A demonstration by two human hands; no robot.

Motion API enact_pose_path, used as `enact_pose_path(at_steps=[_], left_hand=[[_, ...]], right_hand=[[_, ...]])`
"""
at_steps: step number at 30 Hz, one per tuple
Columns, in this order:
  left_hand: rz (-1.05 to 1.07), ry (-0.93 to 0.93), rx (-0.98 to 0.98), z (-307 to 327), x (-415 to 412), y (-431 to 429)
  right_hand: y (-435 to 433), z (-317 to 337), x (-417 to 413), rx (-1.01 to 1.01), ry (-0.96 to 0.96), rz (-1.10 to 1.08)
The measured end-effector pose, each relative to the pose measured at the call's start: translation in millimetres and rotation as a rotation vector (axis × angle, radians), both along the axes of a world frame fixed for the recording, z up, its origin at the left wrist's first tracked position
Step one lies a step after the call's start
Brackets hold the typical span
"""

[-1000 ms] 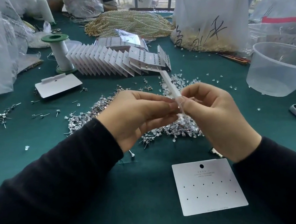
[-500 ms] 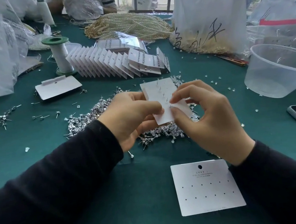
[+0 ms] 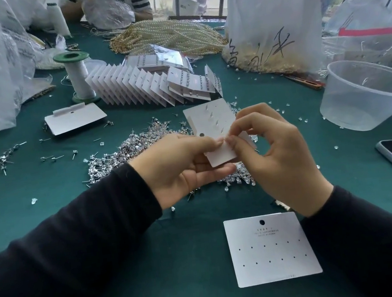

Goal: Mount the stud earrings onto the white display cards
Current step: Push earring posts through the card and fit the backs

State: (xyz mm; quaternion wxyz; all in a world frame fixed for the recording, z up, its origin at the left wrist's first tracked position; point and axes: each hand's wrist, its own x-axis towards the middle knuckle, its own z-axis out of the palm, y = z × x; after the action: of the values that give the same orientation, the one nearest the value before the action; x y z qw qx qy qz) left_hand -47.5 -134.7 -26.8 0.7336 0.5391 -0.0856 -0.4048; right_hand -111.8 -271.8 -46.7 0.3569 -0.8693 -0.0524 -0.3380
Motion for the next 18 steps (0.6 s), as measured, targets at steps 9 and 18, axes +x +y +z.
enact_pose_path(at_steps=[9, 18], left_hand=[[0.150, -0.268, 0.170, -4.0, 11.5, 1.9], [0.174, -0.335, 0.202, -6.9, 13.7, 0.7]], right_hand=[[-82.1, 32.7, -3.9, -0.022, 0.450, -0.214], [-79.2, 20.3, -2.2, -0.365, 0.669, -0.164]])
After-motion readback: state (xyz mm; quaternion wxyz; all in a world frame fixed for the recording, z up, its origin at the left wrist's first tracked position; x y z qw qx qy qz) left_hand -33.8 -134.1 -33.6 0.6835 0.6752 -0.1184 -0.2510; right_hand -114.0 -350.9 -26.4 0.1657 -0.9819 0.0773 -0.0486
